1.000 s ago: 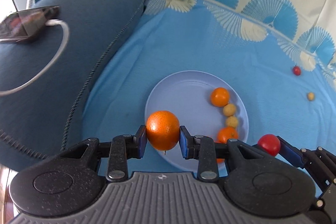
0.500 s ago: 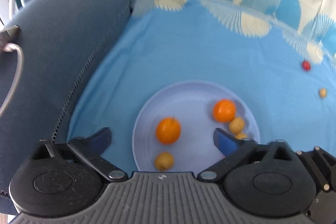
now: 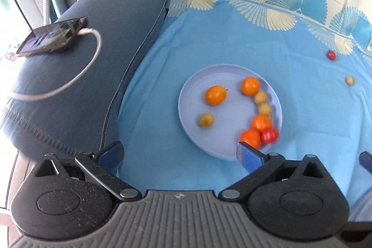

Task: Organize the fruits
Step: 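Withdraw both tools from the plate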

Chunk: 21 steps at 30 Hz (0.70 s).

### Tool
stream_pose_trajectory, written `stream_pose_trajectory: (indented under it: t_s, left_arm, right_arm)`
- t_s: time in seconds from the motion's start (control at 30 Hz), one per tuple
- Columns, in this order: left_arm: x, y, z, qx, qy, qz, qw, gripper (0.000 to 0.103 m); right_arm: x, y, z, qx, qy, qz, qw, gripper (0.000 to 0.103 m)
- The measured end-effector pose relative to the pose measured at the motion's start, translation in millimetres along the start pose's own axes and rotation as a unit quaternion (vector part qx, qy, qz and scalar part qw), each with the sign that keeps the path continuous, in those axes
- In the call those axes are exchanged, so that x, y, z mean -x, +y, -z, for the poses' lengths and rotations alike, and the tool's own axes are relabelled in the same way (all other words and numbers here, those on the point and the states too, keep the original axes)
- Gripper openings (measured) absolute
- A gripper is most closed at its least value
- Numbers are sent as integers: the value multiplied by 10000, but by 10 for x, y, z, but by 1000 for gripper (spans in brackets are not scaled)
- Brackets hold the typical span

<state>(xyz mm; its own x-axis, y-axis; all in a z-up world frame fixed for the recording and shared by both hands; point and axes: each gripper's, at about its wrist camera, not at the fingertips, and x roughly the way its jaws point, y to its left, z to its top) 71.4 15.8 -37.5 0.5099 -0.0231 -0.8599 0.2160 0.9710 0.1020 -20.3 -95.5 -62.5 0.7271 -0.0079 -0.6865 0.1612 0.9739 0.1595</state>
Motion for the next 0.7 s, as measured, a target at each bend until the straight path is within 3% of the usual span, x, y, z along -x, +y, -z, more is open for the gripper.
stream_pose_trajectory:
  t_s: [0.13,0.33,0.7]
  left_arm:
    - [253,7,277,2,-31,125,9999,103]
    - [586,-74,557,-192,-383,79,9991,103]
    - [1016,-86,726,-143,-832,89,9964,103]
  right_arm:
    - [346,4,121,36,-238,12,9997,102]
    - [759,21,231,47,-702,124,9974,102]
    - [1237,44,362,200,-1221,45,9923,102]
